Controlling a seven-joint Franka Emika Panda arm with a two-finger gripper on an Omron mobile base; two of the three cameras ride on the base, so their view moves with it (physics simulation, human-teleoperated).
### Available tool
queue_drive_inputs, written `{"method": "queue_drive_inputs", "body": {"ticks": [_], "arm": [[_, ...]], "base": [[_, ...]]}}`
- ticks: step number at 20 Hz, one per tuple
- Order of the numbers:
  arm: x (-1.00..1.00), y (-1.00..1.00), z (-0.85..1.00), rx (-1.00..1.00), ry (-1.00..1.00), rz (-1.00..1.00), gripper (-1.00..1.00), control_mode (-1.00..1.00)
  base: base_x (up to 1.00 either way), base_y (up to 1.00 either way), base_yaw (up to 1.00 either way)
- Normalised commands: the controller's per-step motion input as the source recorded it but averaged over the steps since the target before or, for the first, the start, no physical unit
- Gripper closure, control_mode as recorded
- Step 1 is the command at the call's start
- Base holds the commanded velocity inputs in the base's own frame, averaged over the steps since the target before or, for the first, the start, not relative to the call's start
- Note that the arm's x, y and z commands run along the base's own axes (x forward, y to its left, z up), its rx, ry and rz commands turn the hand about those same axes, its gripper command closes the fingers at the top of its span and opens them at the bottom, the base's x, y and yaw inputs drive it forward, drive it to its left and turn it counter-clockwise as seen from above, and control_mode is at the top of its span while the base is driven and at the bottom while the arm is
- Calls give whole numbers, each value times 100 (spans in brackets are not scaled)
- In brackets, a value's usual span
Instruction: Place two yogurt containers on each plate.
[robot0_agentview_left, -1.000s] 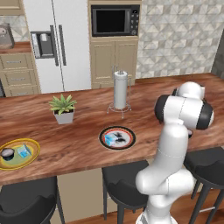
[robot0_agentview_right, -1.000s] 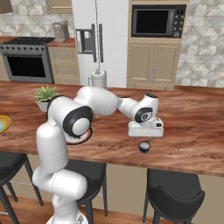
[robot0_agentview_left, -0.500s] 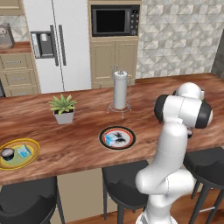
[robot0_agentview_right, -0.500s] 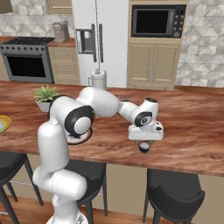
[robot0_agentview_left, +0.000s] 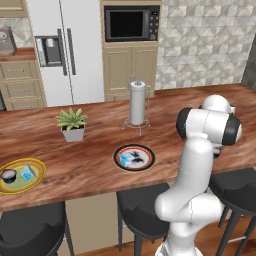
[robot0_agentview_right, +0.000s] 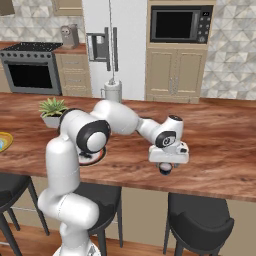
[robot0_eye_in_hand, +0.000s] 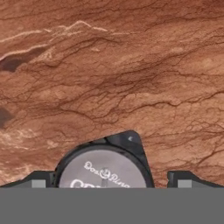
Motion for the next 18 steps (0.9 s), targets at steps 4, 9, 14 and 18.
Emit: {"method": "queue_drive_inputs", "body": {"ticks": [4,9,14,18], "arm": [[0,0,-6,0,0,-5,-100,-100],[0,0,-10,0,0,-4,-100,-100],[-9,0,-1,0,0,-1,-100,-100],[-11,0,0,0,0,0,-100,-100]], "base": [[0,0,0],[0,0,0],[0,0,0],[0,0,0]]}}
